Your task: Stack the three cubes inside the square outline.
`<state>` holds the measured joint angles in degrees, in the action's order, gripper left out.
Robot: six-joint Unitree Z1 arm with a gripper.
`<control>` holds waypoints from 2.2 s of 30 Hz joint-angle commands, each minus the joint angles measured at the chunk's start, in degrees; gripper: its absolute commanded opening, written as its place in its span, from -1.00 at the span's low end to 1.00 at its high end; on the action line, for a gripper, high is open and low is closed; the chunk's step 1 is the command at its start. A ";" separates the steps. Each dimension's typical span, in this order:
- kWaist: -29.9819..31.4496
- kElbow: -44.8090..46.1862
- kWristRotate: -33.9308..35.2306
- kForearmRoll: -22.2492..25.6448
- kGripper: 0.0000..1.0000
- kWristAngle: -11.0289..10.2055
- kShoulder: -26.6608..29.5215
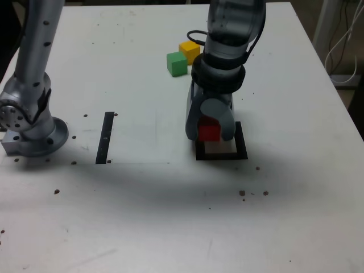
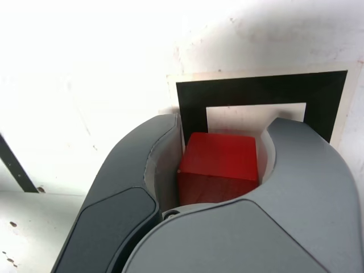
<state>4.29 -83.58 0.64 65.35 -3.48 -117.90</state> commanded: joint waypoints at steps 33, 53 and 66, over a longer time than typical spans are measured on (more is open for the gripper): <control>1.43 -3.91 2.85 -0.77 0.83 -0.71 -5.63; -4.89 -3.21 -3.13 8.72 0.99 -3.21 11.00; -26.17 1.71 -17.11 7.85 0.99 -4.51 15.83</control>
<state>-20.43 -82.11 -15.60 73.44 -7.81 -102.16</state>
